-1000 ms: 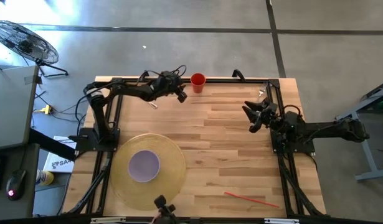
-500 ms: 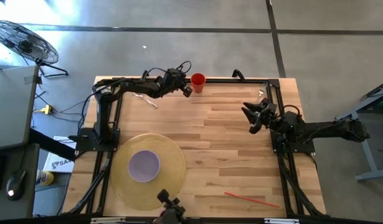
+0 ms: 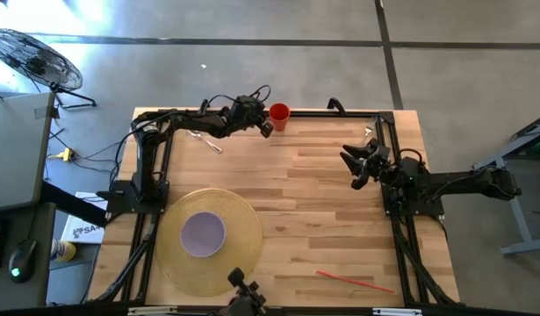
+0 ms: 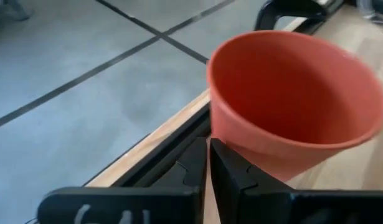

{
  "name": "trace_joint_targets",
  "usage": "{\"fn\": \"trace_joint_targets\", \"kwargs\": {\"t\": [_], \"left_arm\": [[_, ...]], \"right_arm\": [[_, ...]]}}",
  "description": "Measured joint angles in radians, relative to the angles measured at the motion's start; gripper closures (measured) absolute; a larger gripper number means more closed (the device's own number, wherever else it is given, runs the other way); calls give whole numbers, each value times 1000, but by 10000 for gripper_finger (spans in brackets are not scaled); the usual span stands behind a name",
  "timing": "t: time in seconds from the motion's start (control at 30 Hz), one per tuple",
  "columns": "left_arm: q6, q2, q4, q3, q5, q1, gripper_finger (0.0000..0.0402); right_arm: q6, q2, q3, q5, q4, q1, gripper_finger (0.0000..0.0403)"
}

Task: Pick & Place Utensil
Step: Put the orange cup to the top right of the purple bowl on the brown mat

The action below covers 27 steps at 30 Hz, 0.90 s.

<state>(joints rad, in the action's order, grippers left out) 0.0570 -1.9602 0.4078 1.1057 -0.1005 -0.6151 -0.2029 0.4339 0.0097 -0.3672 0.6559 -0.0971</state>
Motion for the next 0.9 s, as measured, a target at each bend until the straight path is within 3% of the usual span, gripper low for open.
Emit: {"fn": "trace_joint_targets", "kwargs": {"t": [0.27, 0.47, 0.7, 0.9], "left_arm": [[0, 0, 19, 0, 131, 0, 386], [-17, -10, 44, 0, 144, 23, 386], [-50, 23, -38, 0, 135, 53, 386], [-51, 140, -160, -60, 133, 80, 386]], "right_arm": [[28, 0, 0, 23, 0, 0, 258], [21, 44, 0, 146, -9, 0, 258], [24, 202, 3, -3, -18, -1, 247], [21, 411, 97, -87, -61, -1, 197]]}}
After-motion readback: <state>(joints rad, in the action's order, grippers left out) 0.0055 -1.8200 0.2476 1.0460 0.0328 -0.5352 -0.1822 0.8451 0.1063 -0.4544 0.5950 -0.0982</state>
